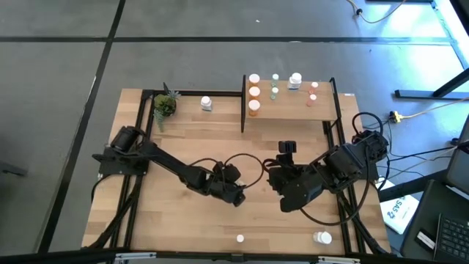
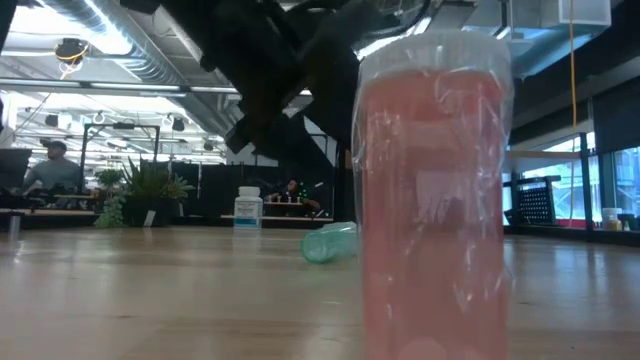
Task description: Pick and place medicine bottles onto shelf by color
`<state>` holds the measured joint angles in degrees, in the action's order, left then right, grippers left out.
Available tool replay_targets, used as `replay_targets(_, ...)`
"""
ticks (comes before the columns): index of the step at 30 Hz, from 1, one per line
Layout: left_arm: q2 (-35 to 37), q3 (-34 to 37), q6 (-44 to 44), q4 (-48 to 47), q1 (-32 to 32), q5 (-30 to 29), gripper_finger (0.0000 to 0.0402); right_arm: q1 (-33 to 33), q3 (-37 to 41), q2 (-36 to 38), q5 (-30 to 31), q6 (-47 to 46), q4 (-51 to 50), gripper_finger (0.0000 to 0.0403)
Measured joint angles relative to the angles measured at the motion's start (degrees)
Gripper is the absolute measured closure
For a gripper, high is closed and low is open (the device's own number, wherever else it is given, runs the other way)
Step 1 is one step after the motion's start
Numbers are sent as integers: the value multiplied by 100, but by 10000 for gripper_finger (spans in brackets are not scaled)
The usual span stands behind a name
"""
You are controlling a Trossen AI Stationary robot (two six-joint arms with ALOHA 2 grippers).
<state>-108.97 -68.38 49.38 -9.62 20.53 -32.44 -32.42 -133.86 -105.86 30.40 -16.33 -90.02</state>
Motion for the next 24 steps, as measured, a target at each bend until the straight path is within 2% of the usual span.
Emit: replay_targets(24, -616, 13, 152, 191, 27, 20, 147, 0, 0, 0, 0, -12, 24, 202)
